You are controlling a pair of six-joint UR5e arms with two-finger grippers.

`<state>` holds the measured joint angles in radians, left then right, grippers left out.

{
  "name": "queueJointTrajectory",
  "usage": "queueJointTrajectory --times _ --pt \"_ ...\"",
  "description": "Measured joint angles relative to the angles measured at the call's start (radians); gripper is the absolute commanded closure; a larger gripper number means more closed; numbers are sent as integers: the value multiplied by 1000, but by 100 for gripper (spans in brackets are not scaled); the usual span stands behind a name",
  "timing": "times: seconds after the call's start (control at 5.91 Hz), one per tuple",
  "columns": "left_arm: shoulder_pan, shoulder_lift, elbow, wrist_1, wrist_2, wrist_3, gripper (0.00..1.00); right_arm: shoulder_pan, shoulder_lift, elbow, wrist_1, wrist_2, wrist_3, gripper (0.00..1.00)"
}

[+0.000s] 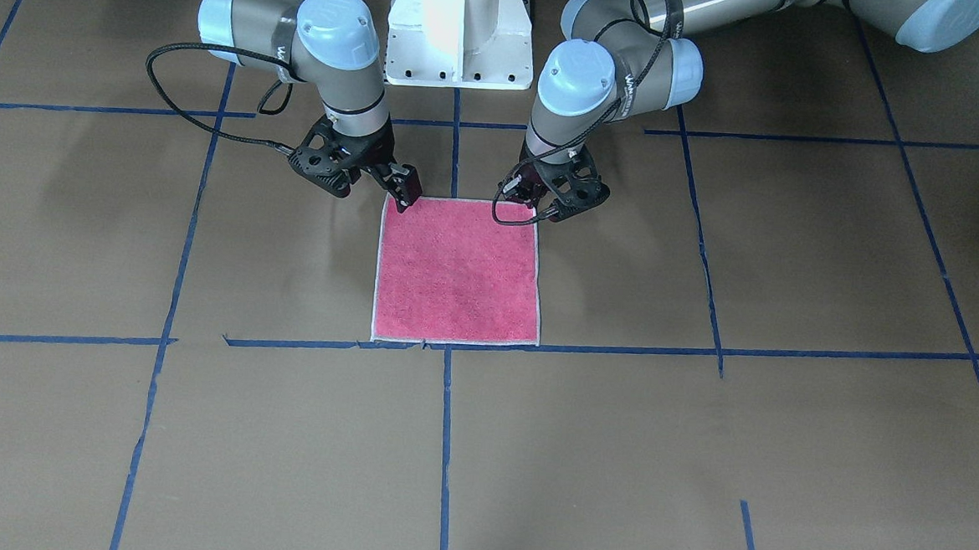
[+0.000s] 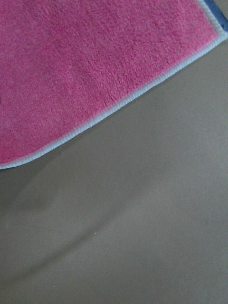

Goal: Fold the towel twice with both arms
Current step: 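Close both grippers on the nearer corners of the pink towel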

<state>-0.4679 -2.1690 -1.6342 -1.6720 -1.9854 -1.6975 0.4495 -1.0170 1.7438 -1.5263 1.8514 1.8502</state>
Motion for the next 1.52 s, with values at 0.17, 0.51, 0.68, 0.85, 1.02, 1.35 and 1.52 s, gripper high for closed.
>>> queueJointTrajectory --times 0.17,0.51,0.68,0.85,1.02,1.35,1.52 --pt "-1 0 0 0 0 0 100 0 0 1 0 0 1 0" --pt "-2 -1 -3 0 0 0 100 -4 0 -1 0 0 2 0" --pt "-3 -2 -3 0 0 0 100 -10 -1 -6 0 -1 7 0" --pt "-4 -3 -4 1 0 -1 100 -18 -1 -17 6 -2 17 0" --pt "-4 -5 -4 1 0 -1 100 -25 -3 -50 43 -3 28 0" --pt "-5 -6 -4 2 0 -2 100 -31 -3 -92 129 -2 49 11" --pt "-5 -6 -4 2 0 -2 100 -32 -2 -85 136 -1 52 18"
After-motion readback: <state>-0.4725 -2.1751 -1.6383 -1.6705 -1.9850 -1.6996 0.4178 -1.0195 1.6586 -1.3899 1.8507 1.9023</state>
